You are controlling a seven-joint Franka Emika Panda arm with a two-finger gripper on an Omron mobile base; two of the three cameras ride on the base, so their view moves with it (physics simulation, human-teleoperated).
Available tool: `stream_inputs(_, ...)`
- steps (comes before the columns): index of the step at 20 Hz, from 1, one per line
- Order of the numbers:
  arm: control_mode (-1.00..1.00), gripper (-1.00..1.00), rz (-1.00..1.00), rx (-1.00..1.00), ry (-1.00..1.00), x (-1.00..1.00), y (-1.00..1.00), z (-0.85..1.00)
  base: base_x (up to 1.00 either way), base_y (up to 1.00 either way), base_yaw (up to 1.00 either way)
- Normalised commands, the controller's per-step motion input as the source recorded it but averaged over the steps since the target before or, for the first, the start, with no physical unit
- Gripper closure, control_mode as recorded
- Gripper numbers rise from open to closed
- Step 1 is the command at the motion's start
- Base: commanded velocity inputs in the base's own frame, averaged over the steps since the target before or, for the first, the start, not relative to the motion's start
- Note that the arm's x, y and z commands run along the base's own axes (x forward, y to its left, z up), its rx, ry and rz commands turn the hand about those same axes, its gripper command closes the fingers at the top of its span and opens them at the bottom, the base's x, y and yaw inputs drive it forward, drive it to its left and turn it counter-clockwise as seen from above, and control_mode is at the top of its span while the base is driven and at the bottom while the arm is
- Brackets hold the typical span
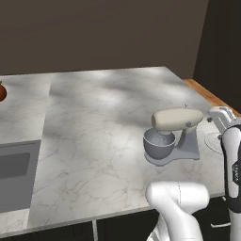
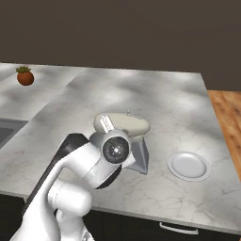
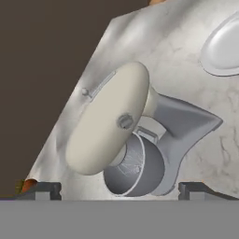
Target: Add butter and sugar cubes to the stand mixer bowl and then turn on the stand mixer to begin making frosting.
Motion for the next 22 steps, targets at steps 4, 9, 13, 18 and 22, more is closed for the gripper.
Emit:
stream_inputs(4,-1.0,-1.0,0.0,0.24,-0.12,0.0,0.0,-0.33,0.0,0.0,0.0)
stream_inputs(9,-1.0,-1.0,0.18,-0.02,-0.34,-0.07,0.0,-0.63,0.0,0.0,0.0)
stream_inputs(13,-1.0,-1.0,0.3,-0.24,-0.44,-0.28,-0.03,-0.31,0.0,0.0,0.0)
stream_inputs(18,-1.0,-1.0,0.19,-0.38,-0.44,-0.16,0.0,-0.03,0.0,0.0,0.0)
stream_inputs(22,-1.0,-1.0,0.07,-0.43,-0.38,0.0,0.0,-0.08,0.0,0.0,0.0)
